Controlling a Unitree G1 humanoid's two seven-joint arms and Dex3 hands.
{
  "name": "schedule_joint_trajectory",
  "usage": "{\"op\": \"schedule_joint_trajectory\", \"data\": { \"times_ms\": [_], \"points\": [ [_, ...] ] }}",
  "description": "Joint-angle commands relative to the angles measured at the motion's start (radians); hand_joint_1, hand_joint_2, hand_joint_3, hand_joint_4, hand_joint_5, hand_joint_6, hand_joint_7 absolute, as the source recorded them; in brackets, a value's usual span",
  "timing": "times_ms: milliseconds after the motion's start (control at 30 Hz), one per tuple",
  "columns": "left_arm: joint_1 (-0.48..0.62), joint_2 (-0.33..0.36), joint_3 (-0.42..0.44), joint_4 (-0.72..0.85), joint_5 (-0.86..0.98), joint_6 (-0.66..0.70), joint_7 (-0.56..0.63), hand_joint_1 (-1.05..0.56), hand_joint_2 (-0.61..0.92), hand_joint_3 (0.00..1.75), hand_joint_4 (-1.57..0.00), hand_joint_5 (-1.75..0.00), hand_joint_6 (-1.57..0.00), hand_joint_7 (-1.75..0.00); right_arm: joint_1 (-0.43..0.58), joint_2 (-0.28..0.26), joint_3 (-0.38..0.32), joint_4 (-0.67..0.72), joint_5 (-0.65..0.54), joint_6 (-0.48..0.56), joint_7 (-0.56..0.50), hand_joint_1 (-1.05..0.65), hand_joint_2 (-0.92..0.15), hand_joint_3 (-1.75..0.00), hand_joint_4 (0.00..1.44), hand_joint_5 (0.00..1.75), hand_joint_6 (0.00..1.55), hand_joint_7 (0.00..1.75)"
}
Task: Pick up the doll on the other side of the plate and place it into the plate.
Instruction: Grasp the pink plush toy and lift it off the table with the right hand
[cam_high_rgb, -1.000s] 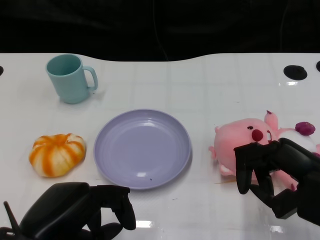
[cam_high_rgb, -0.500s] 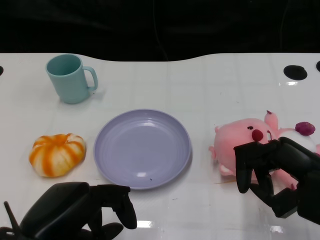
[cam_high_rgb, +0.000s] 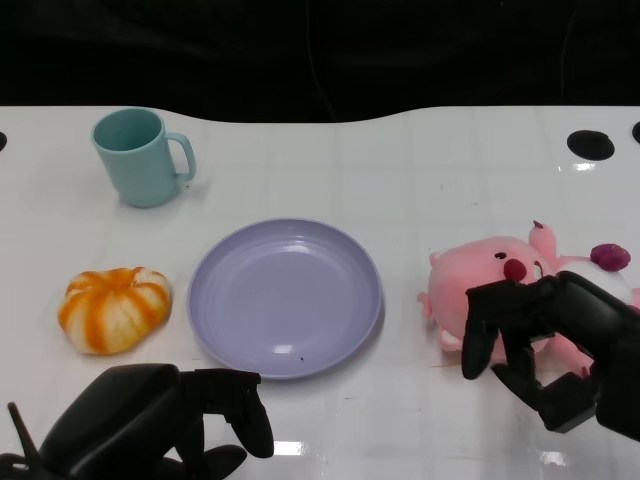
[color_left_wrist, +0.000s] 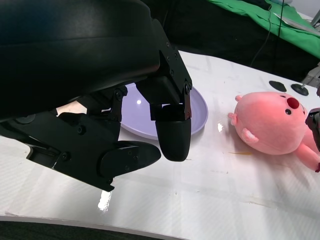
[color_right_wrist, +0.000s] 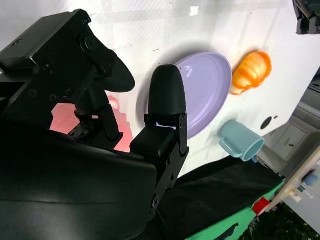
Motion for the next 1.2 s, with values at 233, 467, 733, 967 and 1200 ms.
{"op": "schedule_joint_trajectory", "data": {
  "times_ms": [233, 467, 733, 967, 1200],
  "points": [
    [-0.005, 0.015, 0.006, 0.019, 0.005, -0.003, 0.004, -0.20, 0.74, 0.65, -0.69, -1.48, -0.74, -1.11, -0.051, -0.035, -0.023, 0.005, -0.055, -0.058, -0.049, -0.29, -0.78, -0.29, 0.46, 0.68, 0.55, 0.26],
    [-0.003, 0.012, 0.002, 0.023, 0.003, -0.012, 0.009, -0.20, 0.74, 0.66, -0.70, -1.46, -0.75, -1.11, -0.094, -0.112, -0.026, -0.006, -0.163, -0.044, -0.041, -0.58, -0.92, -0.02, 0.06, 0.43, 0.26, 0.01],
    [-0.010, 0.008, -0.004, 0.024, 0.006, 0.003, 0.003, -0.20, 0.73, 0.65, -0.70, -1.43, -0.74, -1.10, -0.117, -0.172, -0.016, -0.043, -0.297, -0.017, -0.037, -0.74, -0.92, -0.02, 0.00, 0.15, 0.12, 0.00],
    [-0.014, 0.007, -0.004, 0.036, 0.002, -0.005, 0.007, -0.20, 0.74, 0.65, -0.71, -1.42, -0.75, -1.09, -0.176, -0.197, 0.045, -0.070, -0.442, 0.090, 0.042, -0.80, -0.89, 0.00, 0.00, 0.06, 0.12, 0.01],
    [-0.012, 0.006, -0.008, 0.034, 0.008, -0.002, 0.007, -0.21, 0.74, 0.65, -0.71, -1.42, -0.75, -1.09, -0.275, -0.178, 0.100, 0.038, -0.495, 0.124, 0.059, -0.80, -0.89, 0.00, 0.03, 0.09, 0.13, 0.01]
  ]
}}
